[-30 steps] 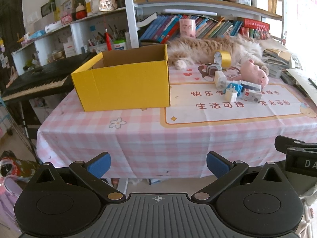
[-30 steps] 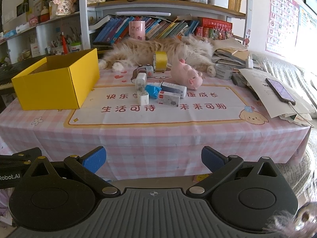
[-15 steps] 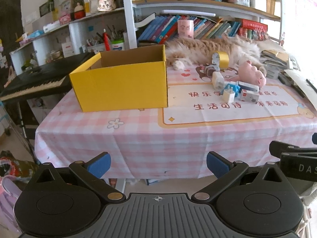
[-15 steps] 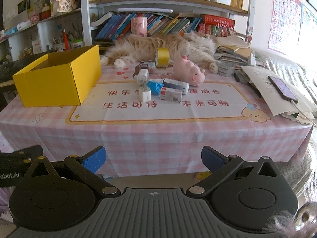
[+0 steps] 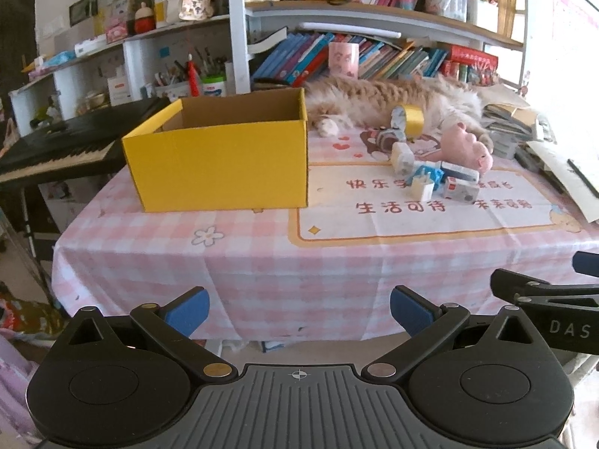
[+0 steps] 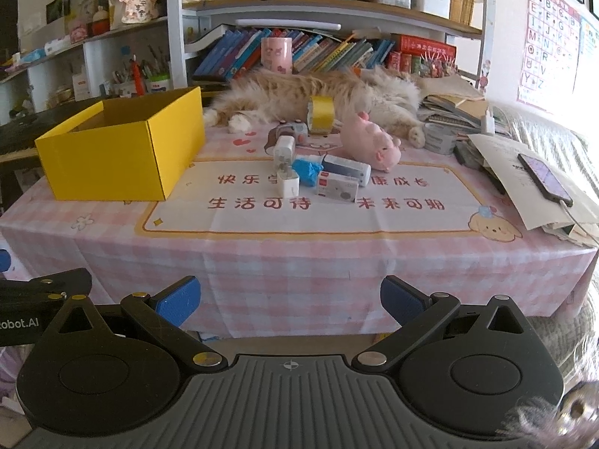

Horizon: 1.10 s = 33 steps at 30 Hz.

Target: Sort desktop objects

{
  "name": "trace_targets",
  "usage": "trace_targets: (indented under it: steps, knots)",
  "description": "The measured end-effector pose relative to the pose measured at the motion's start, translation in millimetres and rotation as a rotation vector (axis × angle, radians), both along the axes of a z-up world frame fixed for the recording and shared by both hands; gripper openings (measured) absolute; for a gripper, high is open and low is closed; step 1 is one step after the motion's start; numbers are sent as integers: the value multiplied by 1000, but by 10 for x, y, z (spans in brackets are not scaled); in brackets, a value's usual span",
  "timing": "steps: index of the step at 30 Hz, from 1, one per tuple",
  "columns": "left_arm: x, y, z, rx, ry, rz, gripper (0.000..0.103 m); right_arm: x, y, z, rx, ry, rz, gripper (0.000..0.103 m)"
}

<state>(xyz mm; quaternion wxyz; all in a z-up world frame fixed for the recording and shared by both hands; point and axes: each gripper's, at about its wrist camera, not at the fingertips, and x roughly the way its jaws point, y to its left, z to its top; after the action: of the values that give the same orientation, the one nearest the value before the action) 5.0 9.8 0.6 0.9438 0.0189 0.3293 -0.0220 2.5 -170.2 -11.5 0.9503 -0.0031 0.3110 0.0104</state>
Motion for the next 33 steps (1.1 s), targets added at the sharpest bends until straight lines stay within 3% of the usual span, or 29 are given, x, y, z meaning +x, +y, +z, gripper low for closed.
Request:
trace_targets:
  steps: [18, 26, 33]
  knots:
    - [-12, -8, 14, 1, 3, -32, 103, -30, -21, 18, 29, -12, 2, 103]
    - [-8, 14, -2, 8, 6, -17, 103, -53, 58, 47, -27, -32, 6, 103]
    - [12, 17, -13, 8, 11, -15, 103, -5, 36, 19, -12, -6, 15, 103]
